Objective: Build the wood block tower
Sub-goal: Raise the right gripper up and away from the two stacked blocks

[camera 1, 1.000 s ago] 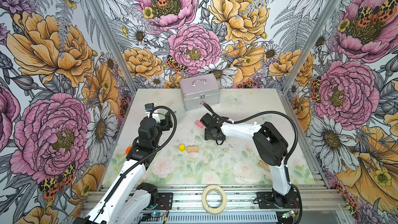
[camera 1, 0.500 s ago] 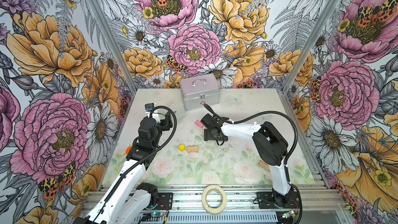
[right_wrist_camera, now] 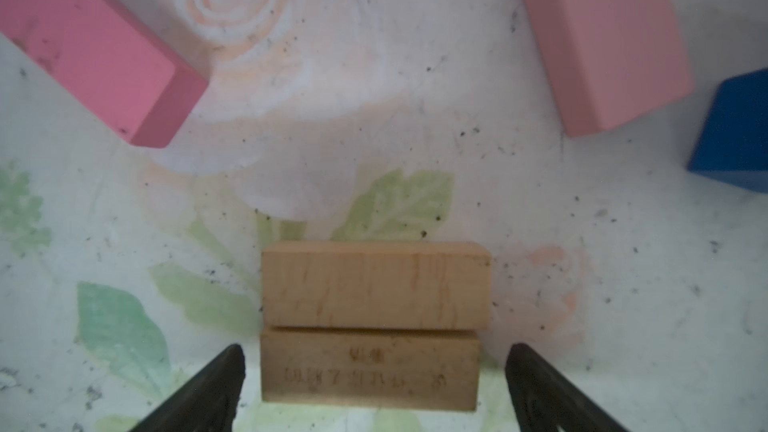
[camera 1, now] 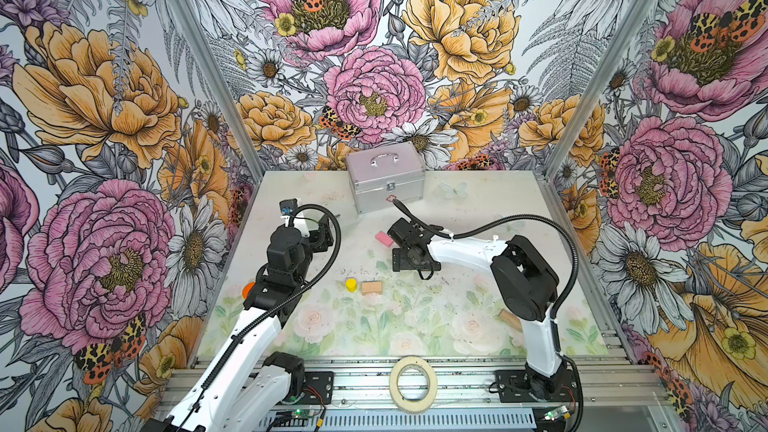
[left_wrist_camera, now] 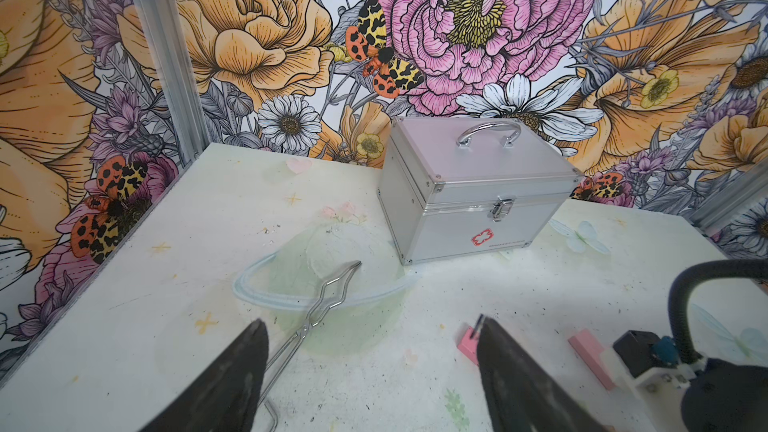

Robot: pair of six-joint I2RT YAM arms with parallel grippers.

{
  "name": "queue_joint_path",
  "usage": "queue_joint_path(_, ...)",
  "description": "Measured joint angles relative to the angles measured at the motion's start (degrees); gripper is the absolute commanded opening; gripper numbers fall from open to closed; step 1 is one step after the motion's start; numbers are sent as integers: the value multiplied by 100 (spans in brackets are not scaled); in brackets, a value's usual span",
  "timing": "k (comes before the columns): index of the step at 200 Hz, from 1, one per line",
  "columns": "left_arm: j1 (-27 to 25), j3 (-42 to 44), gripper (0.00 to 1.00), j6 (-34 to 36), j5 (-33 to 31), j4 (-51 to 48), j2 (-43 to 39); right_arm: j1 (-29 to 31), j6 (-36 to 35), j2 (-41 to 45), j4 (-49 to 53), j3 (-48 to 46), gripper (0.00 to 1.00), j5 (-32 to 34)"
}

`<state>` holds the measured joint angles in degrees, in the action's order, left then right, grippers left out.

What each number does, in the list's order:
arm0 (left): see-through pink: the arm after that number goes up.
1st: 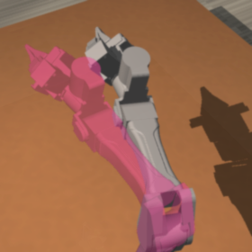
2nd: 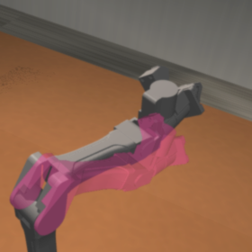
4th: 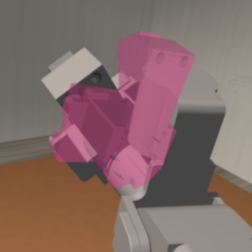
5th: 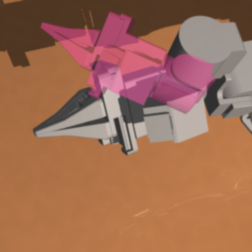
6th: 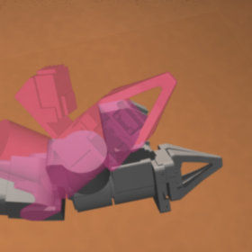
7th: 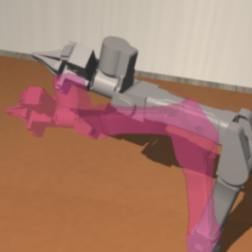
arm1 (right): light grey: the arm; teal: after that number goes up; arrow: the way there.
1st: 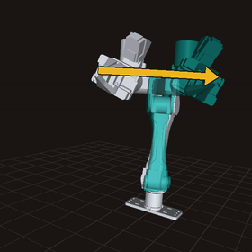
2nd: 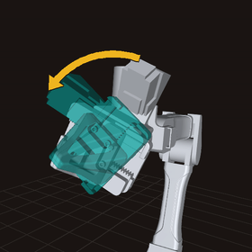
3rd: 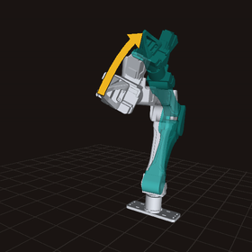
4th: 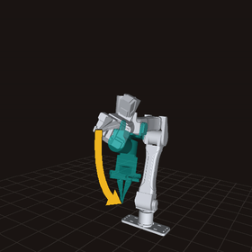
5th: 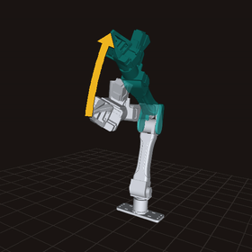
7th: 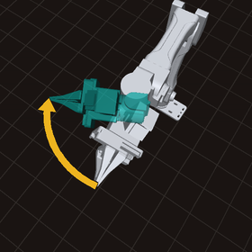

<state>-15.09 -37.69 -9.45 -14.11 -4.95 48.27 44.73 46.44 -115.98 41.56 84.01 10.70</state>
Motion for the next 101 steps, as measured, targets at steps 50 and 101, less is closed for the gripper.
queue_joint_path(50, -2, 0, 79, -7, 4, -4, 46, 0, -101, 1117, -11, -271, 97, 17)
queue_joint_path(101, -96, -2, 76, -85, 44, -103, 258, -7, -321, 2120, -24, -841, 10, -4)
